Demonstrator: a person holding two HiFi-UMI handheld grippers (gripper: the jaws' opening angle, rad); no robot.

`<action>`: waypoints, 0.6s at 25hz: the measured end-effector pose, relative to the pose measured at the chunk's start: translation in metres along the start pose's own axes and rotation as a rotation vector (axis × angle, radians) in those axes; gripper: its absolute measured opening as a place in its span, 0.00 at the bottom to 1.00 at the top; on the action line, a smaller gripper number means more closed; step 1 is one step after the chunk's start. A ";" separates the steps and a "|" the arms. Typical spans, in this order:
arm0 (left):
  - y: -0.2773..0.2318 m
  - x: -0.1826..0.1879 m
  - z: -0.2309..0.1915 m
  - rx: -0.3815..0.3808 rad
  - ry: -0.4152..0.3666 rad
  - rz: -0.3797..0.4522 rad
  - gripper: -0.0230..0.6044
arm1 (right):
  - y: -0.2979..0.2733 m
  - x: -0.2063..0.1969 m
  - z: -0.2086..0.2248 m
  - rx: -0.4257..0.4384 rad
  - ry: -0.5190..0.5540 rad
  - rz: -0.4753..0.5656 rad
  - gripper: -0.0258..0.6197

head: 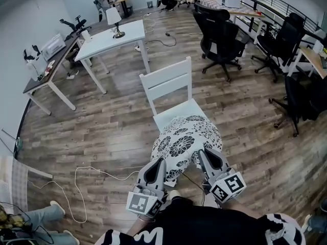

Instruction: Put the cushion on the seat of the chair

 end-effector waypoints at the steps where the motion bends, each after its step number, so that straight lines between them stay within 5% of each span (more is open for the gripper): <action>1: -0.003 0.001 -0.007 -0.003 0.001 0.001 0.05 | -0.007 -0.001 0.000 -0.006 0.001 0.001 0.09; 15: -0.015 -0.015 -0.084 0.055 -0.020 -0.119 0.05 | -0.064 -0.027 0.010 -0.050 0.011 -0.037 0.09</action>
Point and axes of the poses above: the fingertips, and each gripper's own axes: y backward along the fingers, z to its right, x out of its top, the point moved 10 cm from there along y, backward along the fingers, and after that the axes turned 7 degrees about z, right-handed, at the moved point
